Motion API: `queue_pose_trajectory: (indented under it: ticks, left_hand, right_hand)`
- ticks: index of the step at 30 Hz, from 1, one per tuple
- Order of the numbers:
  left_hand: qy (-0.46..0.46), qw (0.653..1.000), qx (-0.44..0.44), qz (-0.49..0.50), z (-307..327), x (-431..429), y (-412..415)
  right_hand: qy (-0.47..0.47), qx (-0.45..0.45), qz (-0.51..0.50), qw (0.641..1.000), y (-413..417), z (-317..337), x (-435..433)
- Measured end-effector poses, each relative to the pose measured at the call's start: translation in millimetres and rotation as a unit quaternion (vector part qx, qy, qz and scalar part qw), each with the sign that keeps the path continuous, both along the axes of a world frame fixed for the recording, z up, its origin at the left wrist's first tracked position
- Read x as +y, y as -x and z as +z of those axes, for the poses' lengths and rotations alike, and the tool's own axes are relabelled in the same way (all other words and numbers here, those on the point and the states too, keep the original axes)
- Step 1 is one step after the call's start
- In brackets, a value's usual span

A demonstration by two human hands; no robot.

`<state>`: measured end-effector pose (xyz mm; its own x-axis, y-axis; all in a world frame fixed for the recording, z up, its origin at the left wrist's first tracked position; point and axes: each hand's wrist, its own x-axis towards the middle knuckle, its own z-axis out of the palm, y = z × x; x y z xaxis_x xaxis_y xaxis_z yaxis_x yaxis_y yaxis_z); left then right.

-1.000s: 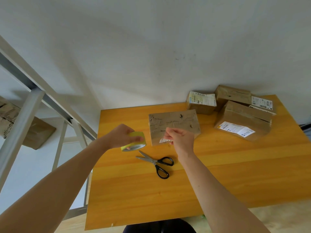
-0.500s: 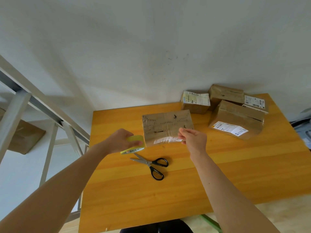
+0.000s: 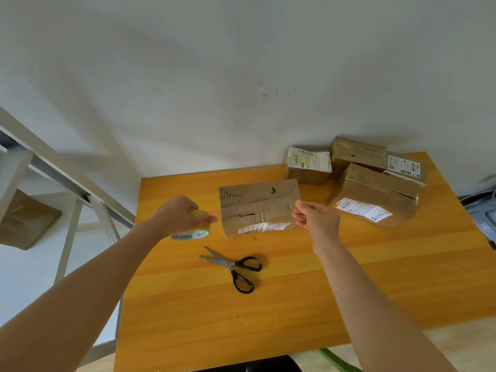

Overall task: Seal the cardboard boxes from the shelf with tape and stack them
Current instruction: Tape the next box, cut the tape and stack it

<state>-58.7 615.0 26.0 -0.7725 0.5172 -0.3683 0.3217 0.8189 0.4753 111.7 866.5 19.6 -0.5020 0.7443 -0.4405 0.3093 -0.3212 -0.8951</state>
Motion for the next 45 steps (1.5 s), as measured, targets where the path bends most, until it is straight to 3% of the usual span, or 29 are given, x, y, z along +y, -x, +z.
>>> queue_pose_trajectory:
  ticks: [9,14,16,30,40,45]
  left_hand:
    - [-0.015,0.999,0.032,0.007,-14,7,-9]
    - [-0.001,0.998,0.062,0.016,-18,7,-7]
    - [0.004,0.998,0.066,0.019,-18,7,-5]
    - [0.005,0.998,0.060,0.023,-23,9,-4]
    - [0.036,0.996,0.074,0.034,-33,10,-6]
    - [0.052,0.994,0.088,0.023,-33,10,-9]
  right_hand:
    - [-0.070,-0.048,-0.004,0.996,-4,-23,12]
    - [-0.265,-0.074,0.054,0.960,-6,-29,7]
    - [-0.295,-0.082,0.054,0.950,-5,-30,5]
    - [-0.351,-0.109,0.025,0.930,-1,-35,-3]
    - [-0.449,-0.135,0.043,0.882,1,-43,-8]
    - [-0.386,-0.131,0.015,0.913,6,-39,-3]
